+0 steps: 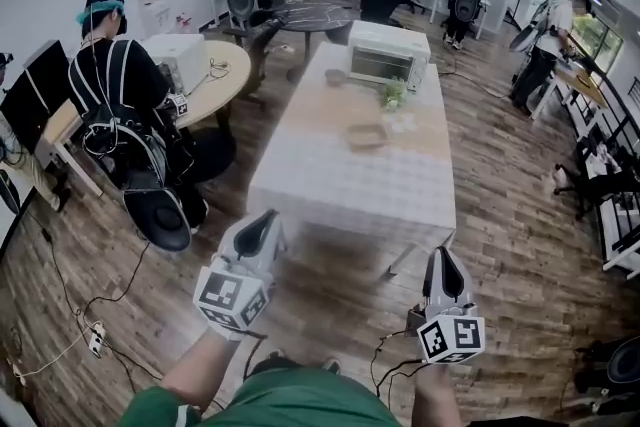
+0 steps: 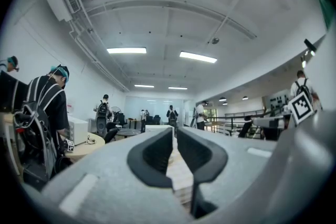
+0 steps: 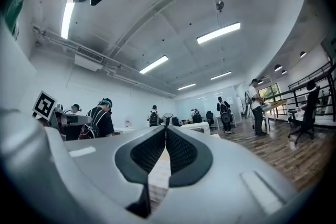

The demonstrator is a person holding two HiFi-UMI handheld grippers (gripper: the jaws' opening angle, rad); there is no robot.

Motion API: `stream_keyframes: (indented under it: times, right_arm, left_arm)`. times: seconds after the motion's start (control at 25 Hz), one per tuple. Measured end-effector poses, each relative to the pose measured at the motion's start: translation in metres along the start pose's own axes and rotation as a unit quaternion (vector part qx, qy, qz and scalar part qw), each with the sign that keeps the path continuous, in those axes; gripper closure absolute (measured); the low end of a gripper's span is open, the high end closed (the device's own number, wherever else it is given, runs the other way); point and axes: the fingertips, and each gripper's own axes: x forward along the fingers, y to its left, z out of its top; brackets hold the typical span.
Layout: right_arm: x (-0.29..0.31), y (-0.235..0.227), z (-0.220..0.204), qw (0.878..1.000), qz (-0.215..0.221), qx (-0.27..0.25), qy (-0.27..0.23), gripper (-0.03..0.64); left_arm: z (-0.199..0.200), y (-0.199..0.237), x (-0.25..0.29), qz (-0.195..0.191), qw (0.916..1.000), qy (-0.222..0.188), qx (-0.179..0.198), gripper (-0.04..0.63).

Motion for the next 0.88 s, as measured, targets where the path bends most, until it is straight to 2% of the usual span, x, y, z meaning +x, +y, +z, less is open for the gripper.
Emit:
stream_keyframes:
  times: [0.24, 0.32, 0.36, 0.44, 0.52, 0.88]
  right_arm:
    - [0.001, -0.034, 0.0, 1.0, 0.015, 0.012, 0.001, 0.611]
    - [0.004, -0.042, -0.001, 1.0, 0.017, 0.009, 0.004, 0.593]
    - [0.008, -0.045, -0.002, 1.0, 0.017, 0.007, 0.005, 0.56]
    - [0.018, -0.053, -0.006, 1.0, 0.013, 0.006, 0.011, 0.497]
    - [0.03, -0.059, -0.011, 1.0, 0.007, 0.003, 0.017, 0.459]
    - [0.119, -0.067, -0.033, 0.999, -0.019, -0.014, 0.046, 0.417]
  left_arm:
    - [-0.011, -0.027, 0.017, 0.012, 0.9998, 0.019, -0.002, 0.558]
    - [-0.012, -0.029, 0.023, 0.016, 0.9997, 0.019, -0.001, 0.52]
    - [-0.012, -0.028, 0.028, 0.02, 0.9996, 0.018, 0.001, 0.487]
    - [-0.012, -0.022, 0.039, 0.027, 0.9995, 0.016, 0.003, 0.418]
    - [-0.016, -0.015, 0.053, 0.031, 0.9994, 0.016, 0.004, 0.387]
    - [-0.047, 0.046, 0.149, -0.001, 0.9993, 0.029, -0.022, 0.373]
